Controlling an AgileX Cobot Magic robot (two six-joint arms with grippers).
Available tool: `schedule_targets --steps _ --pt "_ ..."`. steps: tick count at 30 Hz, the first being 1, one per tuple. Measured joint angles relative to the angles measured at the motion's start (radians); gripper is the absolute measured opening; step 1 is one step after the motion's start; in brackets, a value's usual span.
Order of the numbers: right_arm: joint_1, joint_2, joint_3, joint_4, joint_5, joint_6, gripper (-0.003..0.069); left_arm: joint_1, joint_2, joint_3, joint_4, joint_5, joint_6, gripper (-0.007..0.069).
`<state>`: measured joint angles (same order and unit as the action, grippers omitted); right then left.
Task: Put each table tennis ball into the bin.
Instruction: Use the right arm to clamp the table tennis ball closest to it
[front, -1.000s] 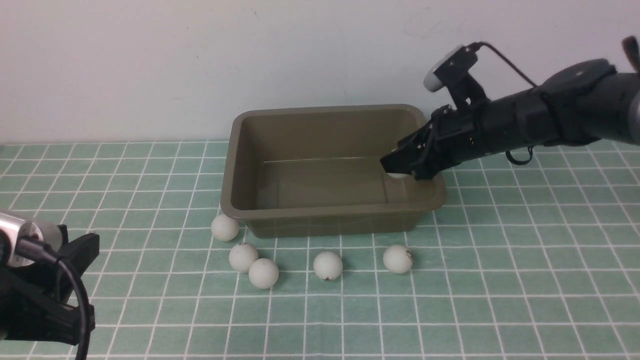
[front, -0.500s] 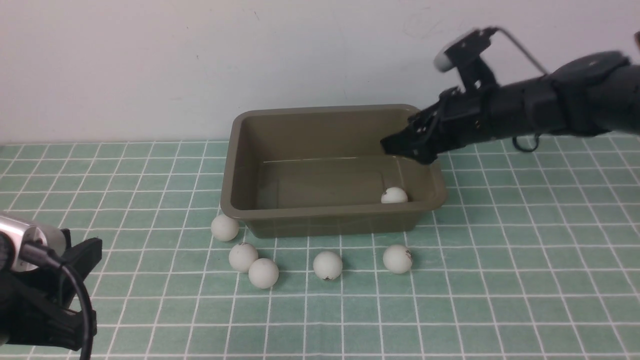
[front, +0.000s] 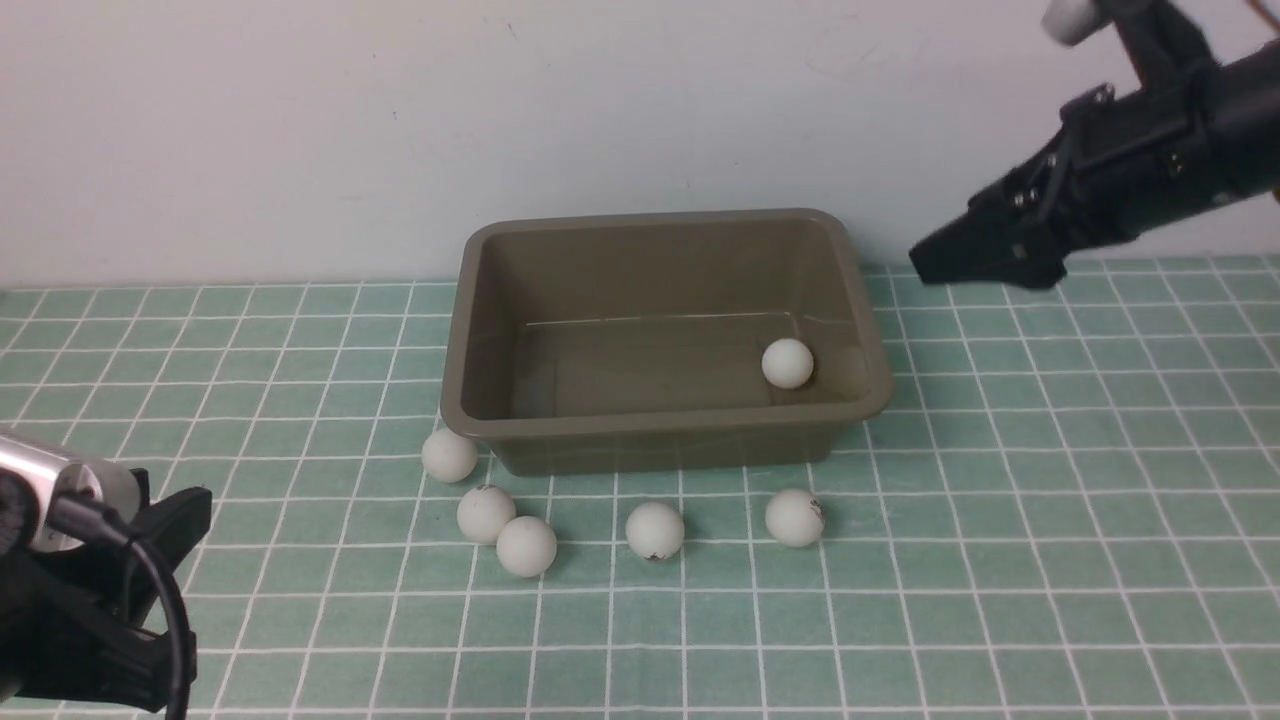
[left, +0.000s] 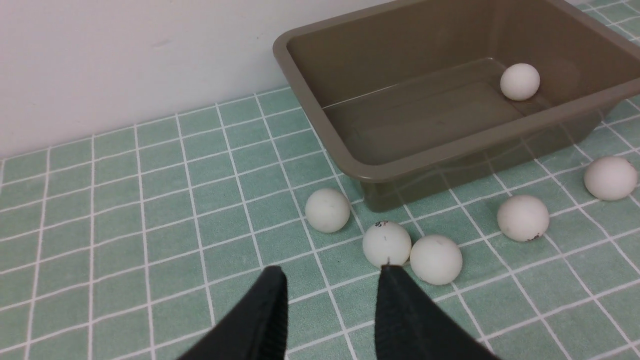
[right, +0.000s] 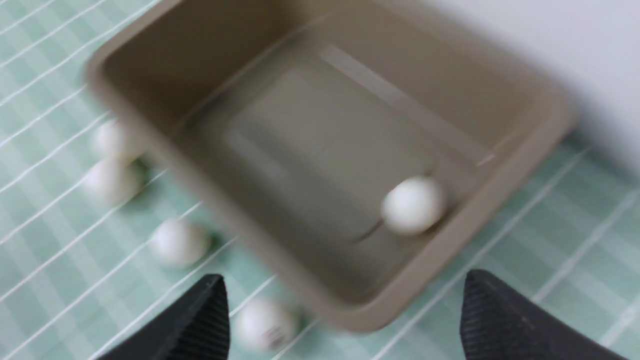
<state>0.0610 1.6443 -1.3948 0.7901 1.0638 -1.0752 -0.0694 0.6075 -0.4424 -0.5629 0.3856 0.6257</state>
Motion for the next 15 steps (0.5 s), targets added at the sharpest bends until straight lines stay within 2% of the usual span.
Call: schedule_targets --steps 3,6,11,15 --pt "0.001 -0.018 0.064 0.001 0.059 0.017 0.0548 0.0 0.0 0.0 0.0 -0.001 0.0 0.023" --pt "0.006 -0.071 0.193 0.021 0.038 0.032 0.0547 0.0 0.0 0.0 0.0 -0.001 0.0 0.023" --pt "0.082 -0.078 0.421 0.127 -0.226 -0.026 0.0547 0.0 0.0 0.0 0.0 -0.001 0.001 0.023" --pt "0.234 -0.032 0.502 0.237 -0.48 -0.087 0.0547 0.0 0.0 0.0 0.0 0.0 0.001 0.023"
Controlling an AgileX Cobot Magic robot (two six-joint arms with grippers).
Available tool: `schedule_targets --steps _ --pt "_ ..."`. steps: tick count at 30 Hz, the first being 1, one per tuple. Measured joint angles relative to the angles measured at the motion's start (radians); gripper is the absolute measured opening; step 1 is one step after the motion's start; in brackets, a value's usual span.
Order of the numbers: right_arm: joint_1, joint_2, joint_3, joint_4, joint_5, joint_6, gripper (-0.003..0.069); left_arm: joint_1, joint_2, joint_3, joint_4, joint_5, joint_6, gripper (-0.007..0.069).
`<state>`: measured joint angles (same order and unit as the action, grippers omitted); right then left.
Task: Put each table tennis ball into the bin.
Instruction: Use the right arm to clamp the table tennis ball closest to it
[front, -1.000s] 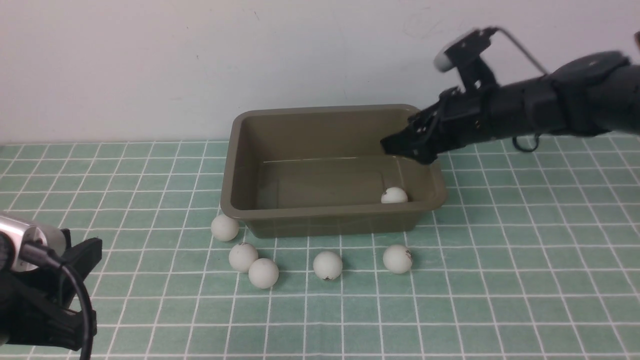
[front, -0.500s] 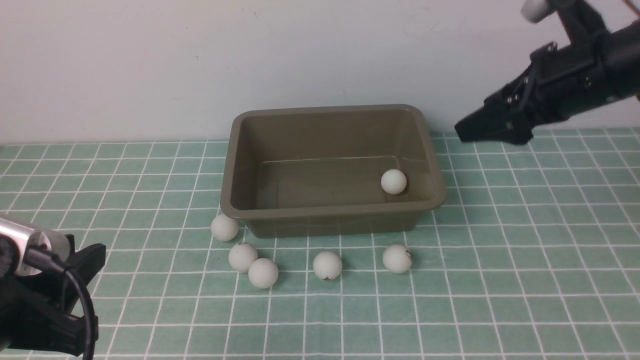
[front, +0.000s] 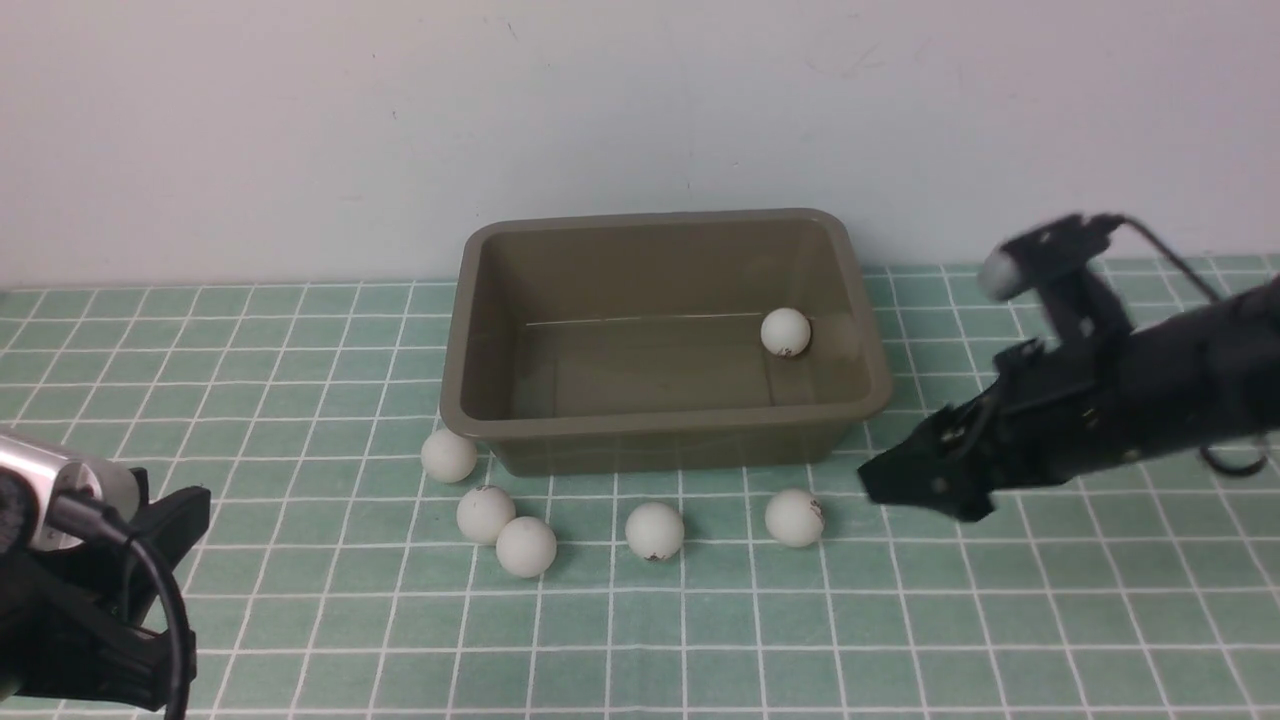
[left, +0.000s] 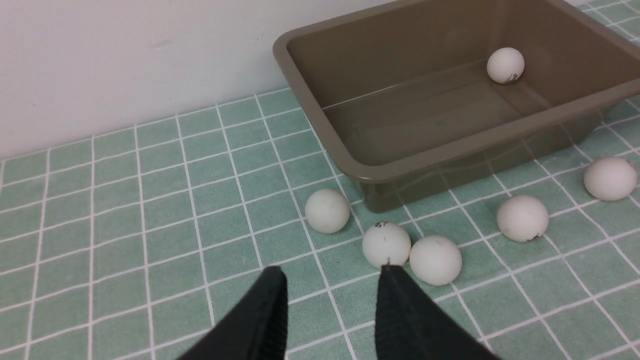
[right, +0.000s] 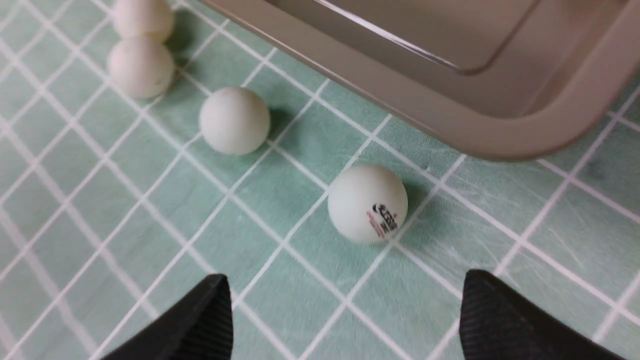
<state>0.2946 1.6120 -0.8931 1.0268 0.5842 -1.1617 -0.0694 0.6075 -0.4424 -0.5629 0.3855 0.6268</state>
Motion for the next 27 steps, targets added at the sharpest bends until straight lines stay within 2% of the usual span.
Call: schedule_targets --steps 5,10,15,21,27 --pt "0.145 0.098 0.001 0.042 -0.218 -0.008 0.0547 0.0 0.0 0.0 0.0 0.002 0.0 0.023" --pt "0.215 0.181 0.001 0.104 -0.369 0.015 0.0547 0.0 0.0 0.0 0.0 0.009 0.0 0.023" --pt "0.226 0.196 0.002 0.125 -0.438 0.015 0.0547 0.0 0.0 0.0 0.0 0.03 0.0 0.023" --pt "0.226 0.196 0.002 0.146 -0.442 0.015 0.0547 0.0 0.0 0.0 0.0 0.031 0.0 0.023" --pt "0.226 0.196 0.002 0.172 -0.436 0.015 0.0512 0.0 0.0 0.0 0.0 0.031 0.0 0.023"
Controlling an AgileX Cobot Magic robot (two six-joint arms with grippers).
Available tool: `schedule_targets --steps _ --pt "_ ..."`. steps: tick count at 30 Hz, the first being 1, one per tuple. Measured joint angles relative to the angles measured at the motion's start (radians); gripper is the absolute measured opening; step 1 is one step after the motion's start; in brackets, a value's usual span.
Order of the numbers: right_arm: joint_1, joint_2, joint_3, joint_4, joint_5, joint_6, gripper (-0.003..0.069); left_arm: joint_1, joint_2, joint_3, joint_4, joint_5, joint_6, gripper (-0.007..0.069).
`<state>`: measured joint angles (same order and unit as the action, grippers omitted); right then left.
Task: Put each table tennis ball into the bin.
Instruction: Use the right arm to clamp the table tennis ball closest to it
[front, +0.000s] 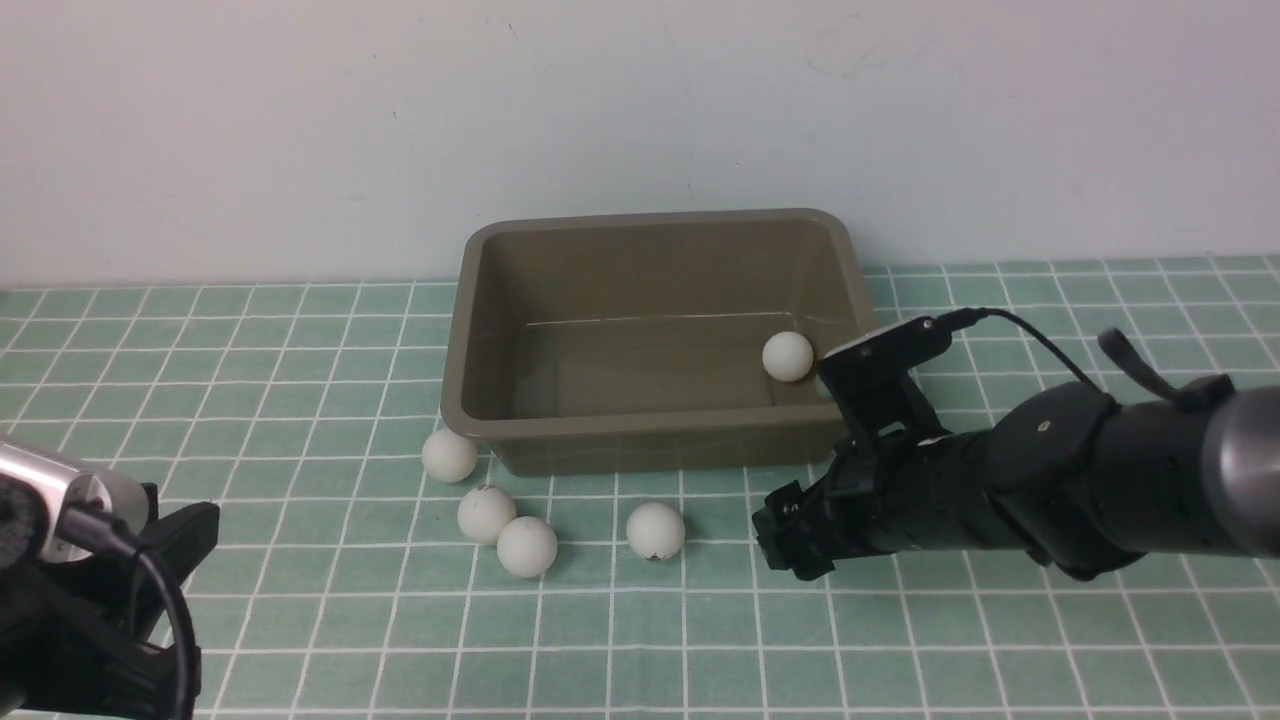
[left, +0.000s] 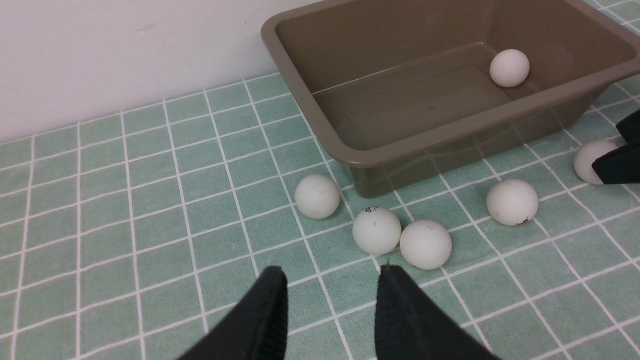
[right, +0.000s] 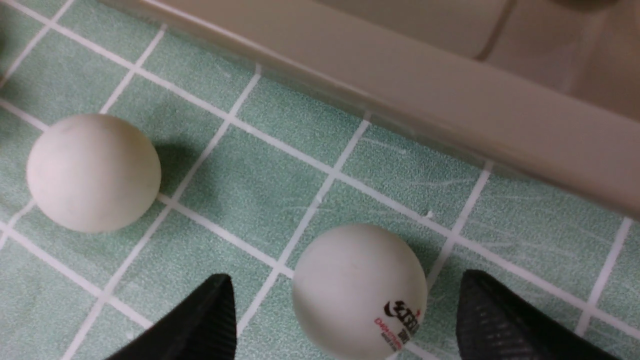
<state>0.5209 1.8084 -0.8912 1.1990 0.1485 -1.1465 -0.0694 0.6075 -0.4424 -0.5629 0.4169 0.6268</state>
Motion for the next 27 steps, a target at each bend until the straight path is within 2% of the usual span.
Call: schedule_targets --steps 3,10,16,19,24,27 --pt "0.0 0.0 0.0 0.006 0.005 0.0 0.0478 0.0 0.0 0.0 0.0 0.0 0.0 0.023" --pt "0.0 0.0 0.0 0.006 0.025 0.0 0.0344 0.0 0.0 0.0 0.0 0.0 0.0 0.023" --pt "0.0 0.0 0.0 0.017 0.026 -0.01 0.03 0.0 0.0 0.0 0.0 0.001 0.0 0.023" --pt "0.0 0.0 0.0 0.018 0.026 -0.033 0.033 0.0 0.0 0.0 0.0 0.003 0.0 0.023" --pt "0.0 0.0 0.0 0.038 0.032 -0.044 0.0473 0.0 0.0 0.0 0.0 0.005 0.0 0.023" --pt "0.0 0.0 0.0 0.056 0.035 -0.045 0.052 0.0 0.0 0.0 0.0 0.005 0.0 0.023"
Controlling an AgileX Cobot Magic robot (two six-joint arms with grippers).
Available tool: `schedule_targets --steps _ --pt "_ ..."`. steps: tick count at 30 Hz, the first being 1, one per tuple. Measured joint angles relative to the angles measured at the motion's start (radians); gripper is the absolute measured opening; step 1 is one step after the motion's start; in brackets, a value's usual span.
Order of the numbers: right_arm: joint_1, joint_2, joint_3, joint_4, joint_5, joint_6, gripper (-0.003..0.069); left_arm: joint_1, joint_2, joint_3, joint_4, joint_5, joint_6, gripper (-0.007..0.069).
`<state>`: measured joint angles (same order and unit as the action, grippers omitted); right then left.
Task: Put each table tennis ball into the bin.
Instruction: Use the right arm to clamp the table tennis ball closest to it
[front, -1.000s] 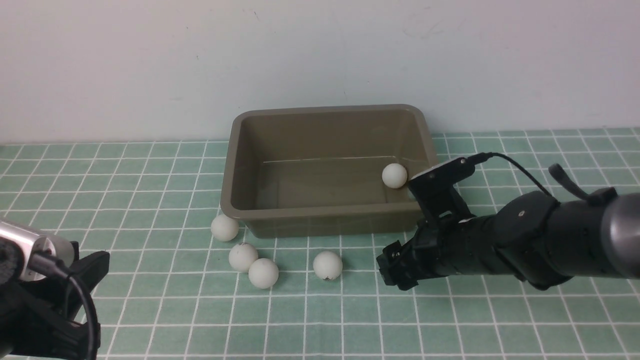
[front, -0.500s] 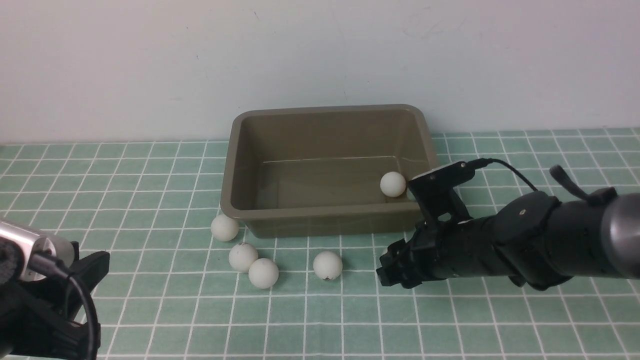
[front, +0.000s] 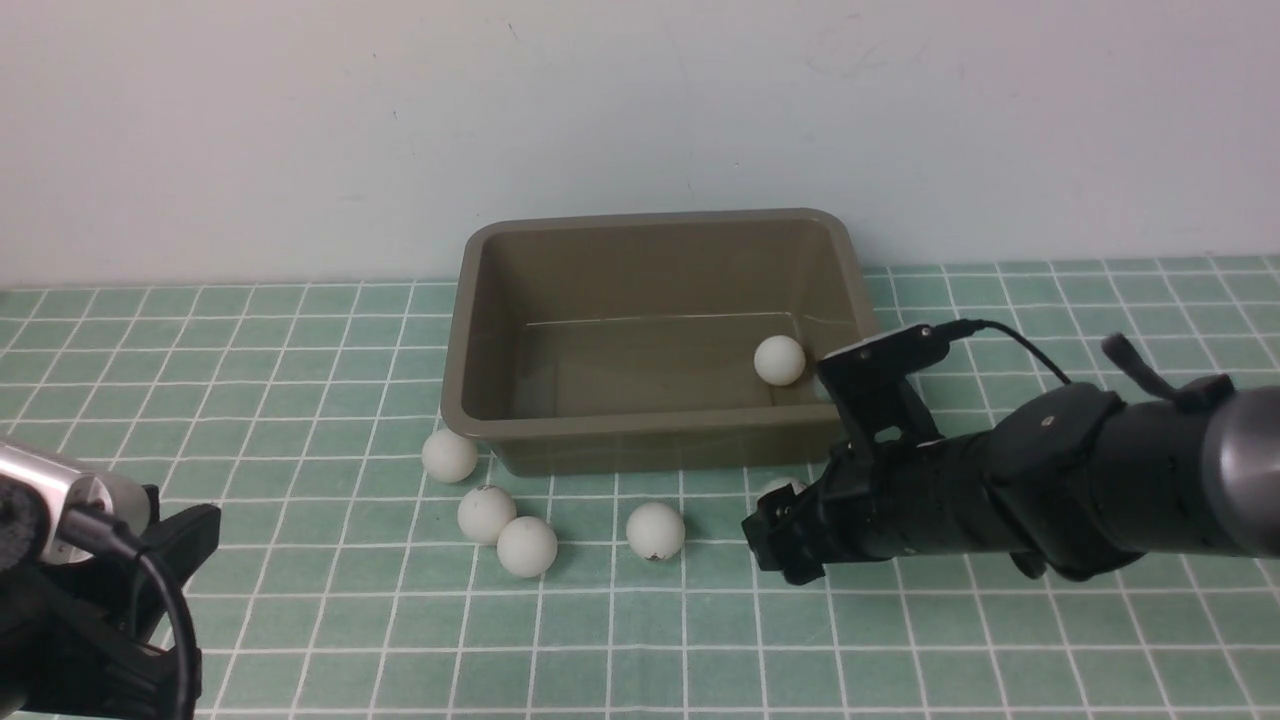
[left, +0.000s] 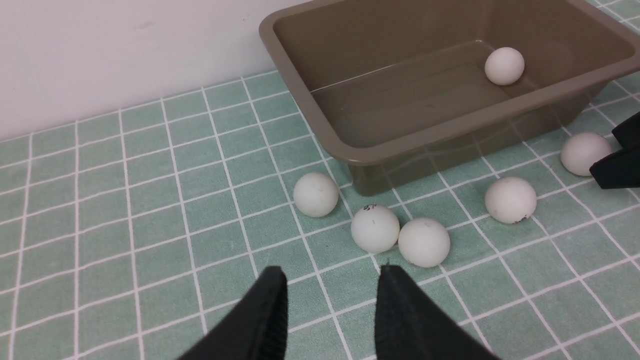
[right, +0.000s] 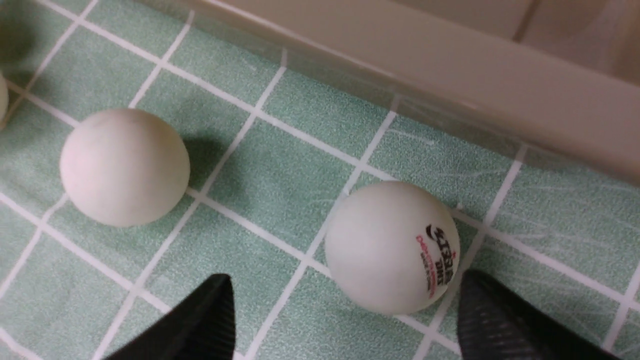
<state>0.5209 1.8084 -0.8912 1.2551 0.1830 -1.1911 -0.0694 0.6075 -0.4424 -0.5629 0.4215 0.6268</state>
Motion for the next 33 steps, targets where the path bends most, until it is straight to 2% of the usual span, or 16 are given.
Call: schedule_targets --steps 1,4,15,17,18,20,21,22,28,33 --pt "0.0 0.0 0.0 0.032 0.001 -0.003 0.0563 0.0 0.0 0.0 0.0 0.0 0.0 0.023" --pt "0.0 0.001 0.0 0.062 0.001 -0.009 0.058 0.0 0.0 0.0 0.0 0.0 0.0 0.023" --pt "0.0 0.104 -0.062 0.08 0.0 -0.03 0.0582 0.0 0.0 0.0 0.0 0.0 0.0 0.023" --pt "0.0 0.104 -0.063 0.08 -0.009 -0.03 0.0563 0.0 0.0 0.0 0.0 0.0 0.0 0.023" --pt "0.0 0.104 -0.065 0.08 -0.017 -0.03 0.0532 0.0 0.0 0.0 0.0 0.0 0.0 0.023" --pt "0.0 0.104 -0.067 0.08 -0.027 -0.03 0.0447 0.0 0.0 0.0 0.0 0.0 0.0 0.023" --pt "0.0 0.104 -0.067 0.08 -0.03 -0.03 0.0361 0.0 0.0 0.0 0.0 0.0 0.0 0.023" --pt "0.0 0.102 -0.067 0.077 -0.026 -0.03 0.0352 0.0 0.0 0.0 0.0 0.0 0.0 0.023" --pt "0.0 -0.01 -0.066 -0.047 0.088 0.022 0.0365 0.0 0.0 0.0 0.0 0.0 -0.001 0.023" --pt "-0.007 -0.143 -0.03 -0.282 0.203 0.209 0.0365 0.0 0.0 0.0 0.0 0.001 -0.001 0.023"
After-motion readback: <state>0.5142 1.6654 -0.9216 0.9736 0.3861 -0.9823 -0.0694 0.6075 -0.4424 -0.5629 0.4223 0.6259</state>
